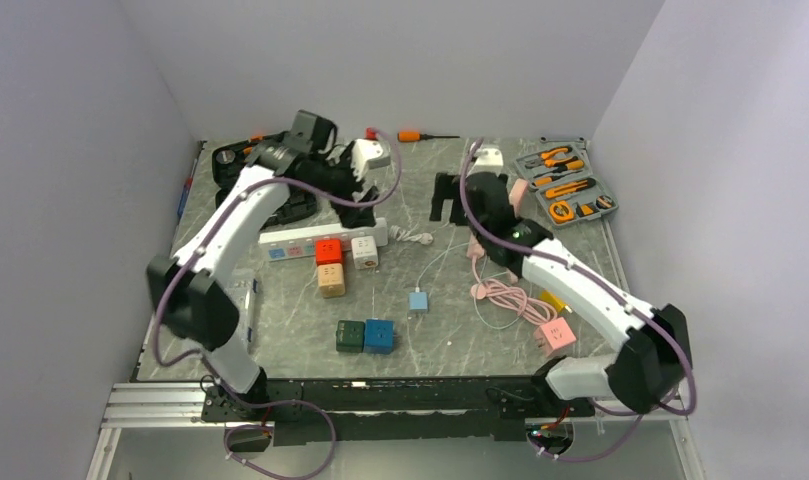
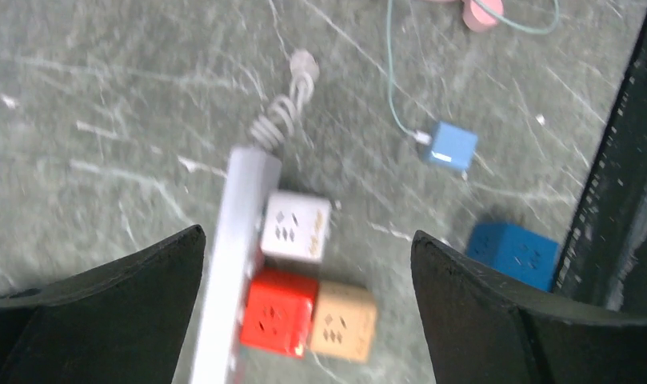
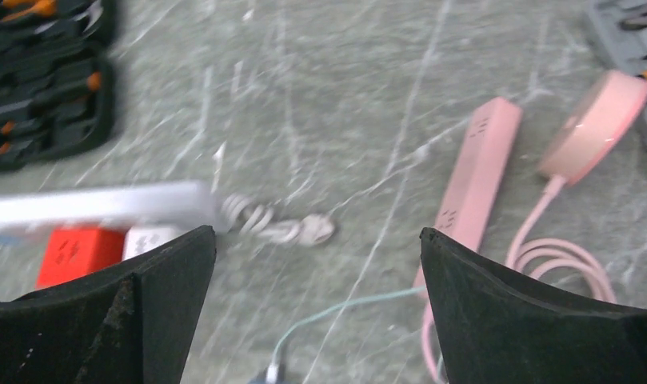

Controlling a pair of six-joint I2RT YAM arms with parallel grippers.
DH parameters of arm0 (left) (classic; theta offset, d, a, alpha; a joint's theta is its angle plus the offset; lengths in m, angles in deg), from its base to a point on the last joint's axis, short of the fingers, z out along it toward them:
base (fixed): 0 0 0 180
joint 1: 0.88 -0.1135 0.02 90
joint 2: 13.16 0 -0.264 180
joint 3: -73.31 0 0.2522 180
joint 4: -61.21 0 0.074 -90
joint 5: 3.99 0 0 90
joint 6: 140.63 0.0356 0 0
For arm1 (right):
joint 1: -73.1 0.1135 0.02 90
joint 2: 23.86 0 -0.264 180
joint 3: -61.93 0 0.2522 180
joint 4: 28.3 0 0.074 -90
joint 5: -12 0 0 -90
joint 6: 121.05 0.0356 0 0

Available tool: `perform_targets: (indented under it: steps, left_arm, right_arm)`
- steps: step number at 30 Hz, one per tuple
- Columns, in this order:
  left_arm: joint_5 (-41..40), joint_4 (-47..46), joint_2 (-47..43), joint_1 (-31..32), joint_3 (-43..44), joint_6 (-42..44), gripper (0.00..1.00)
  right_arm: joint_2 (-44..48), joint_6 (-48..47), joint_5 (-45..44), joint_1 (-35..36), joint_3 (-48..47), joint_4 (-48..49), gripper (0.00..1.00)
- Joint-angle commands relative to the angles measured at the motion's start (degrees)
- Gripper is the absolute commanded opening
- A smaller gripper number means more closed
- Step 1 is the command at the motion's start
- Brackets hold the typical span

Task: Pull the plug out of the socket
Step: Place the plug at the center of the board, then pick up the socket from the center of the board.

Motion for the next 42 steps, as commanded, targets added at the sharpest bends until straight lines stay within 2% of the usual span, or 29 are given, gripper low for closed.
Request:
perform_targets:
  steps: [1, 5, 8, 12, 15, 20, 22, 32, 37, 42]
  left_arm:
    - [0.45, 7.34, -8.07, -3.66, -9.01, 2.08, 0.99]
    - [0.92, 11.27, -14.21, -8.83, -15.03, 4.21, 0.99]
    - [0.36, 9.38, -20.02, -13.67, -21.03, 3.72, 0.99]
    - [-3.71, 6.67, -27.44, -18.09, -26.27, 3.28, 0.99]
    - [-9.37, 5.19, -31.98, -19.08, -28.46, 1.72, 0.99]
    - [-10.64, 3.71, -36.36, -21.16, -32.62, 0.24, 0.99]
    - [-8.44, 5.68, -36.43, -22.09, -33.08, 1.58, 0.99]
    - [-7.97, 6.61, -37.8, -22.75, -33.29, 0.36, 0.99]
    - [-9.43, 3.03, -40.84, -22.8, -35.14, -1.74, 0.99]
    - [-12.97, -5.37, -46.92, -22.89, -38.9, -6.35, 0.99]
  right_arm:
    - [5.99, -1.2, -1.88, 8.21, 4.2, -3.28, 1.0]
    - [8.95, -0.64, -0.32, 17.73, 8.21, -3.21, 1.0]
    - [8.38, -1.99, 0.41, 25.75, 10.82, -1.78, 1.0]
    - [5.56, -5.57, 1.76, 34.32, 14.04, 2.04, 1.0]
    - [3.36, -8.77, 5.14, 37.67, 15.44, 4.66, 1.0]
    - [2.8, -13.63, 11.92, 39.84, 21.03, 13.92, 1.0]
    - [1.96, -15.38, 13.07, 39.85, 22.51, 16.69, 1.0]
    - [-5.78, -20.0, 17.8, 39.62, 22.93, 20.7, 1.0]
    - [-8.41, -20.94, 20.33, 38.7, 22.83, 22.07, 1.0]
    - [-11.3, -22.78, 23.8, 37.78, 21.11, 21.43, 1.0]
